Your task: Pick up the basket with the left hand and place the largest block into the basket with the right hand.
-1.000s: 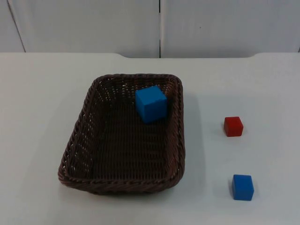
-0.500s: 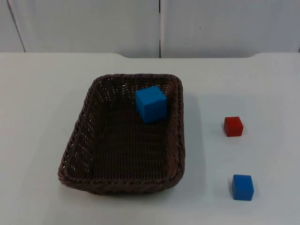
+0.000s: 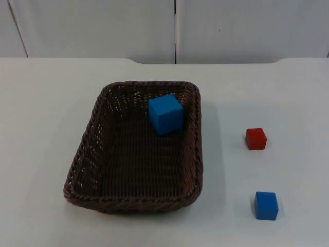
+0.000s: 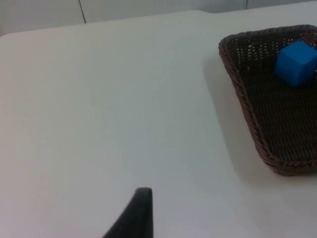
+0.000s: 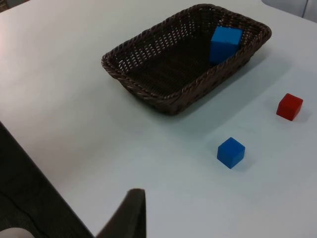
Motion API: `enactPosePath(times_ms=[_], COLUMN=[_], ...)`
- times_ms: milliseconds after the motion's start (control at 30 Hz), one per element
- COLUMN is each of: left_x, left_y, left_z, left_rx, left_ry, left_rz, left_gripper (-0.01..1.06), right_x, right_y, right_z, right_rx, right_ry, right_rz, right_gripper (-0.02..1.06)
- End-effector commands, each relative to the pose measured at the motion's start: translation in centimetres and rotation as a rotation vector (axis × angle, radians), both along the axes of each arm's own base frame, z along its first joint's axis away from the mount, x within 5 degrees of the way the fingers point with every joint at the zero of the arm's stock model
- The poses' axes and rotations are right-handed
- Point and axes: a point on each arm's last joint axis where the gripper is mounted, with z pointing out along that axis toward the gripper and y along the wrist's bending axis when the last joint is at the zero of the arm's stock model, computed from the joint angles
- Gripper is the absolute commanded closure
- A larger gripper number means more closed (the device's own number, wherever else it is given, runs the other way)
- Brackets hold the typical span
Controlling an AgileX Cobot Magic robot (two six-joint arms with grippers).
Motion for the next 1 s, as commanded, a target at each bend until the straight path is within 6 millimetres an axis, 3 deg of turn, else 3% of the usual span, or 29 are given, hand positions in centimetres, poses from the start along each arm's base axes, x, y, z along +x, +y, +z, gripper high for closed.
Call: enactPosePath(times_ms=[0, 500, 967], left_x=[-0.02, -0.02, -0.02], left_y=[0.04, 0.04, 0.04], left_z=[-0.1, -0.1, -0.1], left_rx=[-0.005, -0.005, -0.005], left_ry=[0.0, 0.0, 0.0], left_rz=[0.009, 0.009, 0.009], left_gripper=[0.0, 0.0, 0.0], right_x=[0.01, -0.03, -0.23], right_y=[0.0, 0.03, 0.26], right_z=[-0.12, -0.12, -0.12], right_rx=[0.0, -0.001, -0.002], right_ry=[-0.004, -0.005, -0.005], right_rz=[-0.005, -0.066, -0.469], right_gripper=[-0.01, -0.01, -0.01])
